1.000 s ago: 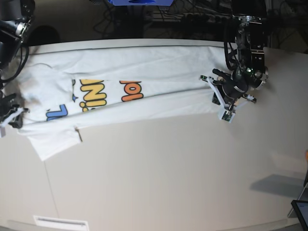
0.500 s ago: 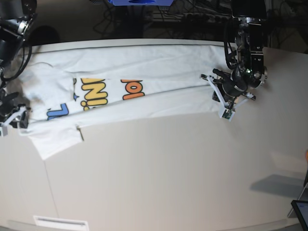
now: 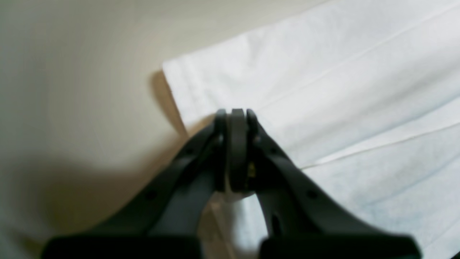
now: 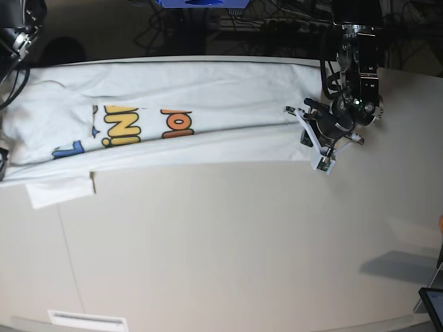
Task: Fold the T-shirt properly
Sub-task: 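Lay the folded edge down and open the right gripper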
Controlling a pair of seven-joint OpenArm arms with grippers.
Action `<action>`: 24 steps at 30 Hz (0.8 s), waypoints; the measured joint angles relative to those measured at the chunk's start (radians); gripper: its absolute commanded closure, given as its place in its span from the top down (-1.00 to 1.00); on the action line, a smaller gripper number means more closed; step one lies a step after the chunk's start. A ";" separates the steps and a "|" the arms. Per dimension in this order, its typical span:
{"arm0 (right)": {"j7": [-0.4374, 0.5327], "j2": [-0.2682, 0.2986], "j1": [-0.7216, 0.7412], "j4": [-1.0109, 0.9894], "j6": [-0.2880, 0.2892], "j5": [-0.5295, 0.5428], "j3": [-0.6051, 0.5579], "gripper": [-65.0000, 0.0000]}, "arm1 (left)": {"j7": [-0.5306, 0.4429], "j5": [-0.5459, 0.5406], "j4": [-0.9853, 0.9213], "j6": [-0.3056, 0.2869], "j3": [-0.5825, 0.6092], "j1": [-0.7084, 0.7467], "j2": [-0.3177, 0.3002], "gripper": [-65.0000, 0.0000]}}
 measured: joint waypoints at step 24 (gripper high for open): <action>-0.294 -0.038 -0.023 0.084 -0.015 0.010 0.007 0.36 | 0.004 0.019 0.000 0.002 0.000 -0.003 0.000 -1.00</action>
